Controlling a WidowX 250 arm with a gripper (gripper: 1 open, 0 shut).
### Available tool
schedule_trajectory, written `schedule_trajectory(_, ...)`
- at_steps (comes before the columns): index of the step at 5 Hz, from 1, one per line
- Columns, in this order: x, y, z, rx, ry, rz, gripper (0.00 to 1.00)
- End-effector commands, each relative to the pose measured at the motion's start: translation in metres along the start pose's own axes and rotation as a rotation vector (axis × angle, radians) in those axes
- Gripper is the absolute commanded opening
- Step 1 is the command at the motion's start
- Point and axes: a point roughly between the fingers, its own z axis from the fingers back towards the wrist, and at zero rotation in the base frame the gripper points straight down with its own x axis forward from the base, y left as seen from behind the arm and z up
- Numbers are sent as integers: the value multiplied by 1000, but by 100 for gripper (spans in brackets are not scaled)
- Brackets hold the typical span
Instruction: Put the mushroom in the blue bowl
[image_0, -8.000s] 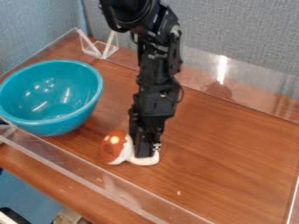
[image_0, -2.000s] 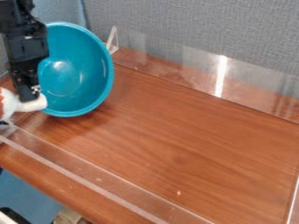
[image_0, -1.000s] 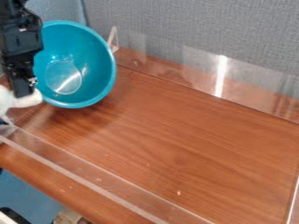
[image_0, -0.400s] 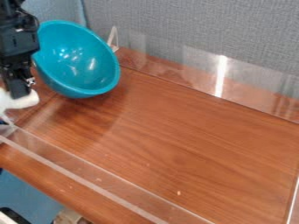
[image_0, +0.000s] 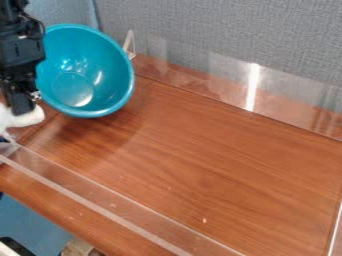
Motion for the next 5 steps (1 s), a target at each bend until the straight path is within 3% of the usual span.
schedule_trajectory(1,3,-1,4,23,-7,-4,0)
schedule_trajectory(5,6,2,-8,8,12,38,0)
